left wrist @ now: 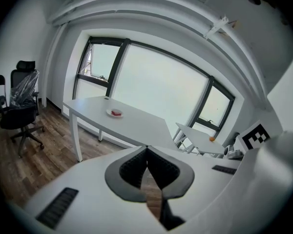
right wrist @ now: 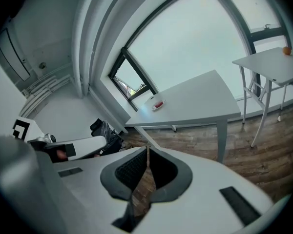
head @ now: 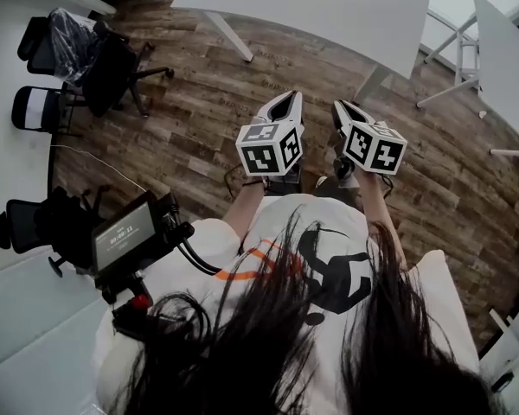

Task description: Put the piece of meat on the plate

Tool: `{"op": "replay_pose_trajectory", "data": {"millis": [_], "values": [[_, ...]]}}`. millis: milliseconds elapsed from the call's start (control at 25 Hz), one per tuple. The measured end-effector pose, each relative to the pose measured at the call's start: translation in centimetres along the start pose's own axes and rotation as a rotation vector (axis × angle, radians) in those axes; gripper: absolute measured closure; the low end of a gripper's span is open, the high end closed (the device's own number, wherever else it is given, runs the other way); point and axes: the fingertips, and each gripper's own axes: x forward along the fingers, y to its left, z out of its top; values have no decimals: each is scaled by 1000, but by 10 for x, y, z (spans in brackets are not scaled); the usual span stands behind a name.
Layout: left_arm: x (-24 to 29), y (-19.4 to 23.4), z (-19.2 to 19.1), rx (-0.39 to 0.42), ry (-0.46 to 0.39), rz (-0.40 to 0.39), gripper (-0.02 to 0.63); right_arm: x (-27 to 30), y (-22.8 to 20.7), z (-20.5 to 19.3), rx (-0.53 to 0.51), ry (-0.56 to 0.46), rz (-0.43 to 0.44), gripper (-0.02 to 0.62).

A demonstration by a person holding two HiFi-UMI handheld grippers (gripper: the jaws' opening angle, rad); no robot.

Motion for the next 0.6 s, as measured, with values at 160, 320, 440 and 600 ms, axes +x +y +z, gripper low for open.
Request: {"op": "replay_pose_trajectory", "data": {"millis": [160,320,440,600], "values": [[-49,-32,-35,27,6,15,601,-49,10,-32,1,-5,25,572],[-106,-31,-49,45,-31,45,601,-74,50,-68,-11,-3,76,572],[-112,-28,-50,50,-29,51,601,-74,57,-72,0,-11,88,572],[-110,-25,-54,49,-16,51,601,-76,55,-67,19,-37,82,572]]}}
